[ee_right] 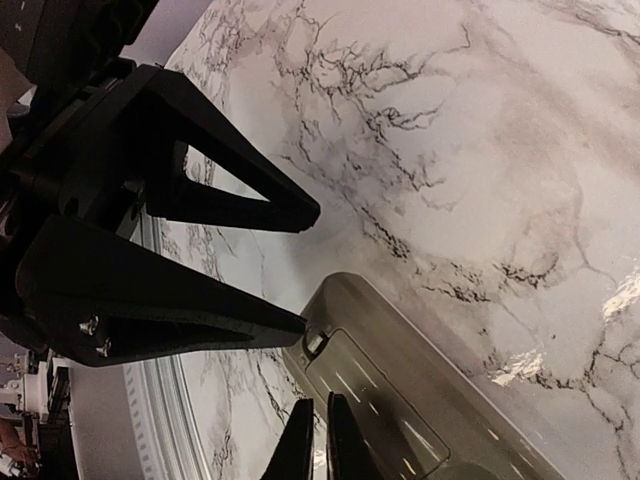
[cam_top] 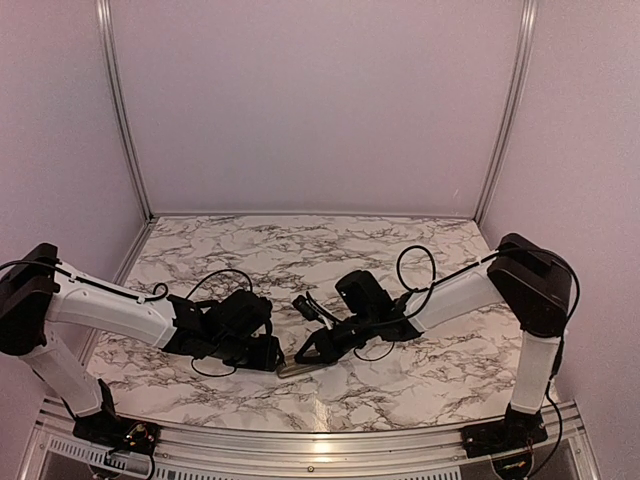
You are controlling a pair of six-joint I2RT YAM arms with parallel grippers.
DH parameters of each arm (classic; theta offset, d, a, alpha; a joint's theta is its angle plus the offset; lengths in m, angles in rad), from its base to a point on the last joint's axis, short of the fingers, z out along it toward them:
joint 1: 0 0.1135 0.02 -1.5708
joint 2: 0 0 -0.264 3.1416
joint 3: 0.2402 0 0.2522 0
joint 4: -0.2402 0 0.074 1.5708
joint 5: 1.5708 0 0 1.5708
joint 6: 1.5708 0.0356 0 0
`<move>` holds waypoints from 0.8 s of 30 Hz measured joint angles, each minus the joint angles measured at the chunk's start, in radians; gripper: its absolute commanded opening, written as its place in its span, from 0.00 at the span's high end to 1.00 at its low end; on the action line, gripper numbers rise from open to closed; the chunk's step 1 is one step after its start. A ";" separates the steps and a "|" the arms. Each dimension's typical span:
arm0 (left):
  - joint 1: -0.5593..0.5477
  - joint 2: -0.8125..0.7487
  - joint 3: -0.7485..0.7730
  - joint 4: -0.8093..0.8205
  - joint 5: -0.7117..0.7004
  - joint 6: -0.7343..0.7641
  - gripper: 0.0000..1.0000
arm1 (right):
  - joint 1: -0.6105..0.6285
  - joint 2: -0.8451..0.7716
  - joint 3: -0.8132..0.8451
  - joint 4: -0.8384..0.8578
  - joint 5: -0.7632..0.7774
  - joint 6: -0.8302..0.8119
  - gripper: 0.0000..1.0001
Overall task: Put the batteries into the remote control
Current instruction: Press the battery cover onto the remote control.
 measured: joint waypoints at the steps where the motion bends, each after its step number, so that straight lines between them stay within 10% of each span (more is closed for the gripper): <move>1: -0.001 0.000 0.000 0.001 -0.001 0.000 0.49 | 0.007 0.000 0.009 -0.018 0.012 -0.010 0.95; 24: -0.028 0.061 0.028 0.015 -0.027 -0.030 0.55 | 0.034 0.013 0.060 -0.115 0.113 -0.091 0.98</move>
